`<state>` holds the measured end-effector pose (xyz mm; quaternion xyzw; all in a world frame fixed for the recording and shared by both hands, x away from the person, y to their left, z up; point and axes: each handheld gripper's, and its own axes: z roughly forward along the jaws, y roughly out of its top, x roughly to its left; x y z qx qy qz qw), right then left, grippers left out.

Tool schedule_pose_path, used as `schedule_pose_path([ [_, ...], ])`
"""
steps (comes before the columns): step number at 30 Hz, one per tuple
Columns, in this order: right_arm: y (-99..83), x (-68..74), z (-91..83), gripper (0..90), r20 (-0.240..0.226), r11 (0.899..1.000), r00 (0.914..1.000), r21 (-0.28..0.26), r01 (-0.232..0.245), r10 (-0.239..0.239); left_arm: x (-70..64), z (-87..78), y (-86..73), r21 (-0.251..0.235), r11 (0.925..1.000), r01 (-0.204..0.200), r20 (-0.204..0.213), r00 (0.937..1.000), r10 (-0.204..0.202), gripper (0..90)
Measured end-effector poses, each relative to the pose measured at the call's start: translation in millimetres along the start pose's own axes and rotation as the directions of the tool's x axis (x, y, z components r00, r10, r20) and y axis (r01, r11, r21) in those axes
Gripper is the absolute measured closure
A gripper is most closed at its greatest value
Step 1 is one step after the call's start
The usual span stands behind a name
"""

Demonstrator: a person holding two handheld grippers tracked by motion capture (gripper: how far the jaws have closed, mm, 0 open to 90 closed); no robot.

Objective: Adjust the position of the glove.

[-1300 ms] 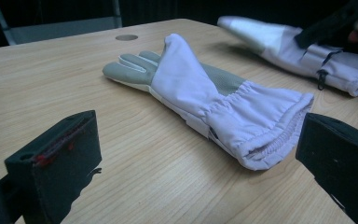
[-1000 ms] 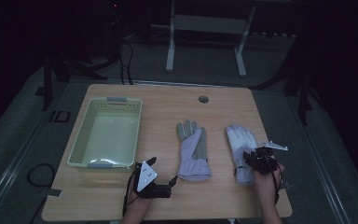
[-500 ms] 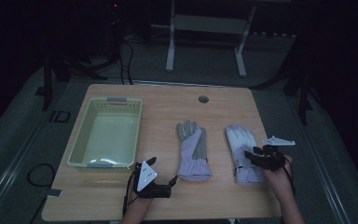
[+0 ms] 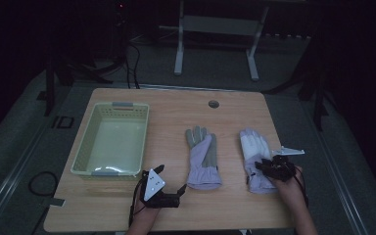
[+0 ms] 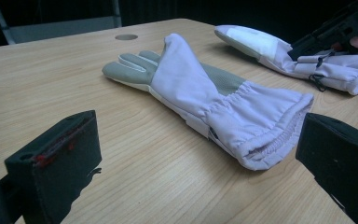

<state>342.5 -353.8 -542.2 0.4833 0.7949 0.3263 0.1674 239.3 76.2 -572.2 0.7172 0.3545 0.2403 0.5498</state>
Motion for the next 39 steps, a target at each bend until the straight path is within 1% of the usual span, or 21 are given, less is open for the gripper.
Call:
schedule_pose_path([
  [4,1.7,1.7,-0.2,73.0,-0.002,1.0,1.0,0.015,-0.003,0.003,0.0,0.0,0.0,0.0,1.0,0.0,0.0,1.0,0.0,0.1],
  [7,3.1,6.5,-0.6,77.5,0.015,1.0,0.9999,0.021,-0.008,0.008,0.2,0.0,0.0,0.0,1.0,0.003,0.0,1.0,-0.003,0.1],
  [8,2.8,7.0,-0.9,78.0,0.02,1.0,0.9997,0.015,-0.013,0.013,0.2,0.0,0.0,0.0,1.0,0.003,0.0,1.0,-0.003,0.1],
  [9,2.2,7.1,-1.6,78.7,0.019,1.0,0.9994,0.009,-0.029,0.029,0.3,-0.1,0.1,0.001,1.0,0.003,0.0,1.0,-0.003,0.1],
  [15,4.2,8.8,-12.3,80.0,0.047,0.998,0.9973,-0.023,-0.054,0.055,0.4,0.0,0.1,0.0,1.0,0.004,-0.001,1.0,-0.004,0.1],
  [18,7.0,8.6,-20.9,80.3,0.054,0.997,0.9957,-0.036,-0.073,0.075,0.3,0.0,0.1,0.0,1.0,0.004,-0.001,1.0,-0.004,0.1],
  [21,10.7,10.1,-31.9,80.5,0.071,0.996,0.9945,-0.052,-0.073,0.077,0.7,-0.1,0.1,0.001,1.0,0.004,0.0,1.0,-0.004,0.1],
  [22,12.3,10.4,-35.7,80.5,0.071,0.995,0.9939,-0.061,-0.08,0.084,0.5,0.0,0.1,0.0,1.0,0.005,-0.001,1.0,-0.005,0.1],
  [26,22.0,13.2,-51.7,80.5,0.081,0.991,0.9916,-0.094,-0.093,0.101,-0.1,0.0,0.1,0.001,1.0,-0.002,-0.003,1.0,0.002,0.1],
  [28,28.4,16.6,-59.2,80.5,0.096,0.99,0.99,-0.108,-0.093,0.103,0.1,0.1,0.1,0.0,1.0,0.002,-0.003,1.0,-0.002,0.1],
  [31,38.8,21.4,-69.6,80.8,0.103,0.986,0.988,-0.13,-0.101,0.115,0.0,0.1,0.1,0.0,1.0,0.002,-0.004,1.0,-0.002,0.1],
  [34,49.3,28.3,-79.2,81.0,0.107,0.985,0.9886,-0.145,-0.091,0.107,-0.1,0.1,0.1,0.001,1.0,0.002,-0.004,1.0,-0.002,0.1],
  [37,58.8,35.1,-88.0,81.0,0.091,0.982,0.9908,-0.167,-0.084,0.1,-0.1,0.0,0.1,0.0,1.0,0.001,-0.003,1.0,-0.001,0.1],
  [39,64.9,40.9,-91.8,81.0,0.09,0.981,0.9917,-0.176,-0.076,0.093,0.2,-0.2,0.1,0.003,1.0,-0.003,-0.003,1.0,0.003,0.1],
])
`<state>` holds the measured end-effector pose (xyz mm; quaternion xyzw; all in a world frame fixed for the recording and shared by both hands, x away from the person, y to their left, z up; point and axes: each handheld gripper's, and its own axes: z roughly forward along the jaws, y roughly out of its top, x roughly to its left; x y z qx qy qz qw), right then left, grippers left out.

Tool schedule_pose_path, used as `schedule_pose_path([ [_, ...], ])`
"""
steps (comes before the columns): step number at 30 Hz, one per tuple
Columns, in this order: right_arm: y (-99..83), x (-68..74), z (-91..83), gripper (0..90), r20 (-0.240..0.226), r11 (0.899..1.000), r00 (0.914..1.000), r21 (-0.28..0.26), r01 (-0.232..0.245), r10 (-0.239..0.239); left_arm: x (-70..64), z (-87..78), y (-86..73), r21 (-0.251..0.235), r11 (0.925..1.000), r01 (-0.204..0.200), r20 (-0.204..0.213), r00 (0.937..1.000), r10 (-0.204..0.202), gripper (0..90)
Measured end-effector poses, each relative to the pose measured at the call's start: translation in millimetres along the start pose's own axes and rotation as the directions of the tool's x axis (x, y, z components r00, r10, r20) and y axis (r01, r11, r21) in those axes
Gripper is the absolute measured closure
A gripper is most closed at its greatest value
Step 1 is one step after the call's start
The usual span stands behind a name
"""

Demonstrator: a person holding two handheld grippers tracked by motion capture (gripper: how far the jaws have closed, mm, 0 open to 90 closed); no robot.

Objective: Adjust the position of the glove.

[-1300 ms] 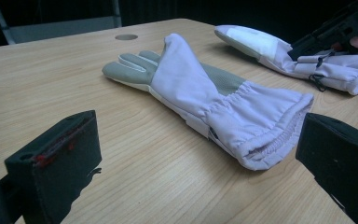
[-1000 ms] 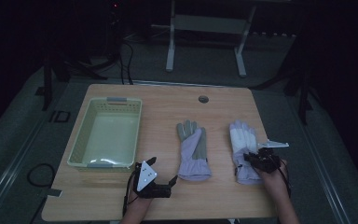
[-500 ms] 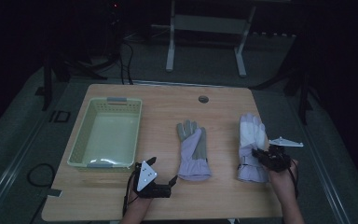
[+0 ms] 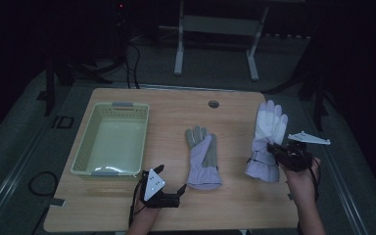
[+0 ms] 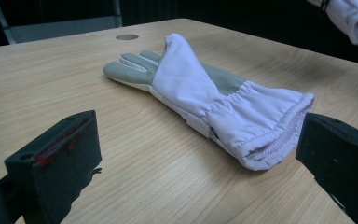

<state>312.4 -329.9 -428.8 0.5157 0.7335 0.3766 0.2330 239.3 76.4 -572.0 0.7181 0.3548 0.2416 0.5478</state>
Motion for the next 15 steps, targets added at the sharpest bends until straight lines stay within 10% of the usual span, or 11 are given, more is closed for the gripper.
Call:
schedule_pose_path([
  [15,32.3,77.8,8.7,80.9,-0.108,0.999,0.9929,-0.004,0.048,-0.048,0.8,-0.4,-0.2,-0.007,1.0,0.005,0.006,1.0,-0.005,0.1],
])
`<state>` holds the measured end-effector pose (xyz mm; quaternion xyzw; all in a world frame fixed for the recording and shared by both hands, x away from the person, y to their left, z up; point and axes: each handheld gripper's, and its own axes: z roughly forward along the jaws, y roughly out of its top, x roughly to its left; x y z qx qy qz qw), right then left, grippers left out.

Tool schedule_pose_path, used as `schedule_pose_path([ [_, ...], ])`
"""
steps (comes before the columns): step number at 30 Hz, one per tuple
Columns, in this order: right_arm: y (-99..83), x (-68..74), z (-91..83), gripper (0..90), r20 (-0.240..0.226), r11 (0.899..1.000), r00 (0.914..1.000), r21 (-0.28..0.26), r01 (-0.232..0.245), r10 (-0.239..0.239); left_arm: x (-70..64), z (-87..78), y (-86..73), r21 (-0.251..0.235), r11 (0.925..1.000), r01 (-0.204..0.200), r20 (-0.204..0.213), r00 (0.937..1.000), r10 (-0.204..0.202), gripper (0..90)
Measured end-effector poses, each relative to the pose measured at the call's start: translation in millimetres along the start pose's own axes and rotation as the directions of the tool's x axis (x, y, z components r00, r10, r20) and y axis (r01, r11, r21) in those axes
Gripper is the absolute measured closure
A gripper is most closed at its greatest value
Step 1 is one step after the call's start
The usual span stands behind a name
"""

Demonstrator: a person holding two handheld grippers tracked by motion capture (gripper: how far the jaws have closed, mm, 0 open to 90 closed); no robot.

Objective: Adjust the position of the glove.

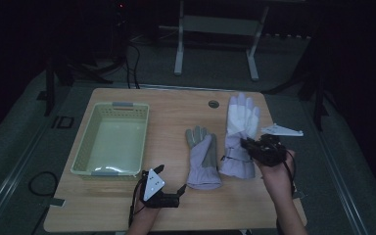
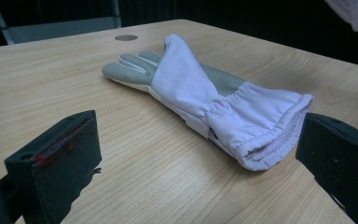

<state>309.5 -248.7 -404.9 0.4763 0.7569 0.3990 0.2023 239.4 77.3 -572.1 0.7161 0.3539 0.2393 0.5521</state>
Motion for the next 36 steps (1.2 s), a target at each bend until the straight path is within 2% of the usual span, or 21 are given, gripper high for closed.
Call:
schedule_pose_path([
  [5,1.3,25.9,16.7,80.9,-0.043,1.0,0.9991,0.029,0.003,-0.001,-0.1,-0.1,-0.1,0.0,1.0,0.003,0.005,1.0,-0.003,0.1],
  [7,1.8,32.4,22.7,80.9,-0.068,0.999,0.9974,0.038,-0.022,0.024,0.1,0.1,0.0,0.0,1.0,0.006,0.008,0.9999,-0.006,0.1],
  [10,1.9,40.8,28.2,80.9,-0.069,0.999,0.9974,0.043,-0.017,0.02,0.5,0.0,-0.1,-0.002,0.9999,0.011,0.011,0.9999,-0.011,0.1],
  [13,0.2,55.6,41.8,80.8,-0.073,0.997,0.9974,0.08,0.003,0.003,0.3,0.1,-0.1,-0.002,1.0,0.009,0.013,0.9999,-0.009,0.1],
  [16,-3.9,63.7,58.4,80.7,-0.053,0.993,0.9986,0.121,0.013,-0.006,0.3,0.0,0.0,-0.001,1.0,0.007,0.015,0.9999,-0.007,0.1],
  [21,-11.7,68.4,84.8,80.7,-0.034,0.984,0.9994,0.179,-0.003,0.009,0.9,0.1,0.0,-0.001,0.9999,0.015,0.018,0.9997,-0.015,0.1],
  [23,-12.4,69.0,89.2,80.6,-0.026,0.983,0.9997,0.183,0.002,0.003,1.5,-0.1,0.0,0.0,0.9999,0.016,0.019,0.9997,-0.016,0.1],
  [24,-14.2,69.8,98.1,80.6,-0.019,0.98,0.9998,0.201,0.003,0.001,1.3,0.0,0.0,-0.001,0.9998,0.018,0.02,0.9996,-0.018,0.1],
  [30,-22.5,69.9,114.9,80.1,0.01,0.97,0.9999,0.243,0.008,-0.011,1.2,0.0,0.0,-0.001,0.9999,0.016,0.02,0.9997,-0.016,0.1],
  [34,-27.8,63.1,121.3,78.2,-0.004,0.964,0.9998,0.264,-0.019,0.021,1.4,-0.1,-0.1,0.0,0.9999,0.015,0.019,0.9997,-0.015,0.1],
  [36,-27.3,61.7,119.5,78.2,-0.003,0.964,0.9999,0.264,-0.012,0.013,1.6,-0.1,-0.1,0.001,0.9999,0.016,0.02,0.9997,-0.016,0.1],
])
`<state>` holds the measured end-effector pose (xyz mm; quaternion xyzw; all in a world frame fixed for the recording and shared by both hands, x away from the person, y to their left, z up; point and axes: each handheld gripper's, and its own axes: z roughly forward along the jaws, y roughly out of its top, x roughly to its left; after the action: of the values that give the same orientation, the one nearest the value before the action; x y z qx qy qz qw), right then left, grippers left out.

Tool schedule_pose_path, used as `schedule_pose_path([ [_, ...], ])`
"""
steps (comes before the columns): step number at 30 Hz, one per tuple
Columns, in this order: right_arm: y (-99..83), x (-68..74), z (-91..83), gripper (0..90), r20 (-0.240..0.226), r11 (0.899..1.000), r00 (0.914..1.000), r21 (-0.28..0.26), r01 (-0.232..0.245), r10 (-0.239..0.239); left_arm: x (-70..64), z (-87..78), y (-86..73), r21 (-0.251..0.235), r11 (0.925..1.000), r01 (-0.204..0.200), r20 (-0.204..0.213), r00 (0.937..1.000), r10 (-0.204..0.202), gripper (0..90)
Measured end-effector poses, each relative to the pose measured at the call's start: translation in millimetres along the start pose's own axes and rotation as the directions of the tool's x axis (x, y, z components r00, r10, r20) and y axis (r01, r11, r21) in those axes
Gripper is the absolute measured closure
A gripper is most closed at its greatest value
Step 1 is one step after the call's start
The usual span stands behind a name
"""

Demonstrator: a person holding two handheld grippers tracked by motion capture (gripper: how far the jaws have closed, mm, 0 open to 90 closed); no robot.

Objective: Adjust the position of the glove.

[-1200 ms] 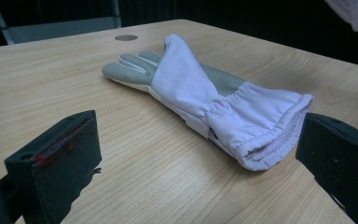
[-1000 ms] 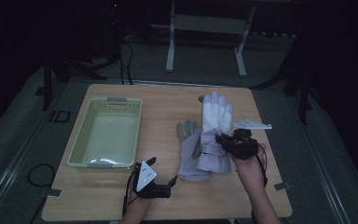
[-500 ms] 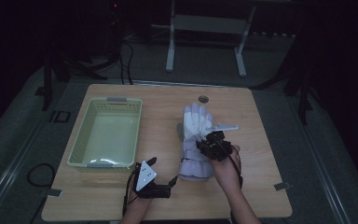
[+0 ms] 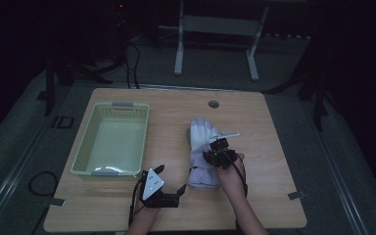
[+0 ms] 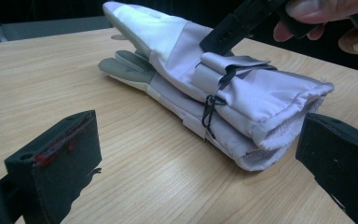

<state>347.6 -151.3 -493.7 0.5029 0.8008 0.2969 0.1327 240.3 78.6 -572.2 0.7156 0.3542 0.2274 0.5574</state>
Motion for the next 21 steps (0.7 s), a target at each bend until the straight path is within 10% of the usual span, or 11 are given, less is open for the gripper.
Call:
schedule_pose_path([
  [12,-7.1,-14.0,-0.2,71.9,0.011,1.0,0.9999,0.009,0.007,-0.007,0.2,0.2,0.0,0.0,1.0,0.004,-0.001,1.0,-0.004,0.1],
  [21,-5.8,-11.4,-7.9,43.5,-0.022,0.993,0.9942,-0.047,0.104,-0.105,1.7,-0.1,-0.2,-0.008,0.9998,0.018,0.011,0.9998,-0.018,0.1],
])
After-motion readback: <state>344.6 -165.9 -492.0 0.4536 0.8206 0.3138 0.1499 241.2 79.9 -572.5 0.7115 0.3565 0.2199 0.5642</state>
